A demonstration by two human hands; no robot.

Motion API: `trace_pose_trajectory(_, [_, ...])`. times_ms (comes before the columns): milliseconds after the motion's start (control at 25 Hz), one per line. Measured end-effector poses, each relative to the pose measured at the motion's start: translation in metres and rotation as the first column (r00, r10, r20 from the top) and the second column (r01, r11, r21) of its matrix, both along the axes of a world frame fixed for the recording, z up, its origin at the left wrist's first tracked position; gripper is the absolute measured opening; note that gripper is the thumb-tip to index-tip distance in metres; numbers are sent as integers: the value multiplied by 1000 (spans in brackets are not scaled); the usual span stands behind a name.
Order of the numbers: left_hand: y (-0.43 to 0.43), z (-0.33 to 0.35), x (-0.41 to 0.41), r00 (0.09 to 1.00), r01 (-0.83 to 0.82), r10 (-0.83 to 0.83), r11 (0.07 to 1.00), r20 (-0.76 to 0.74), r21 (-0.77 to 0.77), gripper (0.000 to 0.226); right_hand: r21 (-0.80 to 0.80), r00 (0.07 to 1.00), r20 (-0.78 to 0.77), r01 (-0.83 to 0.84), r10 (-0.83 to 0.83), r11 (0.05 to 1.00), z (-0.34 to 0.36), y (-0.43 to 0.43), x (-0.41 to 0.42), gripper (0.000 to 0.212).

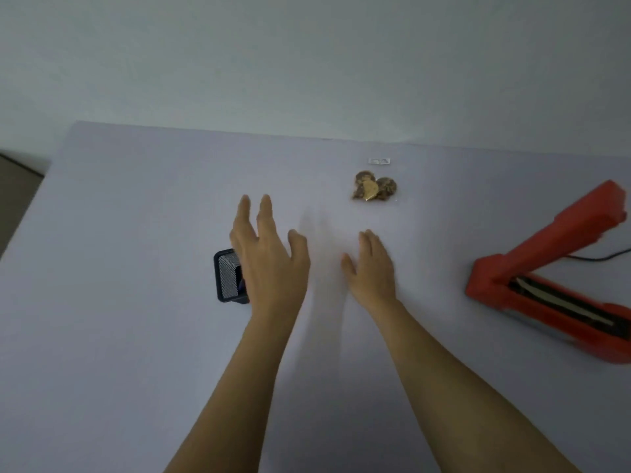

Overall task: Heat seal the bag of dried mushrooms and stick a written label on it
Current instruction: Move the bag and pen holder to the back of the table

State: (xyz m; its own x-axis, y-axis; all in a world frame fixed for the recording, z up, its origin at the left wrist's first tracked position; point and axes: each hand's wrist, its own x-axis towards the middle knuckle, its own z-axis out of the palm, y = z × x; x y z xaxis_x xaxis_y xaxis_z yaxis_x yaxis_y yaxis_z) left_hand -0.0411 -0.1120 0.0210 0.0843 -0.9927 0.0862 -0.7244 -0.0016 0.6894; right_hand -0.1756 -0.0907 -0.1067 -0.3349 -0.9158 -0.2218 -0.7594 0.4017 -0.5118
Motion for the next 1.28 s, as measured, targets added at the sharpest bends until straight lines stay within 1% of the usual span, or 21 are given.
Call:
trace_pose_trajectory(40, [6,-6,17,992,-82,73,992,100,98,72,51,997,-45,-61,63,997,-7,8,4,63])
trace_pose_trajectory(80, [9,-14,31,978,-152,112,962,178,226,83,88,990,-87,-100,108,991,-12,12,6,65])
trace_pose_trajectory(120, [11,-22,41,967,-191,117,921,227,339,93,114,984,-117,-120,133,986,-15,14,6,65])
trace_pose_trajectory(160, [12,-31,46,963,-199,99,889,252,412,100,131,980,-133,-130,147,983,-15,13,6,66])
trace_pose_trajectory(200, [12,-38,49,963,-185,74,879,257,439,102,144,977,-143,-134,155,980,-15,13,7,66])
trace_pose_trajectory(360, [-9,-49,45,981,-150,92,916,168,372,90,165,978,-145,-127,151,978,-14,12,9,67])
trace_pose_trajectory(440, [-29,-48,35,988,-125,85,927,127,353,92,170,978,-142,-128,153,977,-16,13,10,66])
trace_pose_trajectory(560, [-71,-44,6,998,-30,13,952,59,305,96,155,979,-151,-117,141,981,-18,13,11,66])
trace_pose_trajectory(640, [-105,-41,-17,996,33,-52,964,65,265,95,148,976,-161,-121,145,982,-19,14,13,68])
trace_pose_trajectory(720, [-140,-40,-42,991,89,-112,963,77,256,93,129,977,-162,-119,139,985,-22,15,13,74])
trace_pose_trajectory(800, [-169,-43,-64,983,129,-156,959,92,254,89,113,977,-165,-115,132,987,-25,14,10,74])
trace_pose_trajectory(1000, [-205,-56,-96,968,145,-184,965,170,216,78,92,971,-202,-113,130,989,-29,15,10,69])
trace_pose_trajectory(1160, [-218,-60,-104,962,161,-198,967,187,198,83,86,970,-210,-108,124,990,-33,14,10,68])
trace_pose_trajectory(1240, [-218,-59,-105,962,162,-206,960,182,229,91,108,971,-199,-109,129,988,-32,14,9,68])
trace_pose_trajectory(1280, [-218,-57,-104,957,149,-201,959,209,241,97,125,972,-193,-110,133,986,-31,13,9,69])
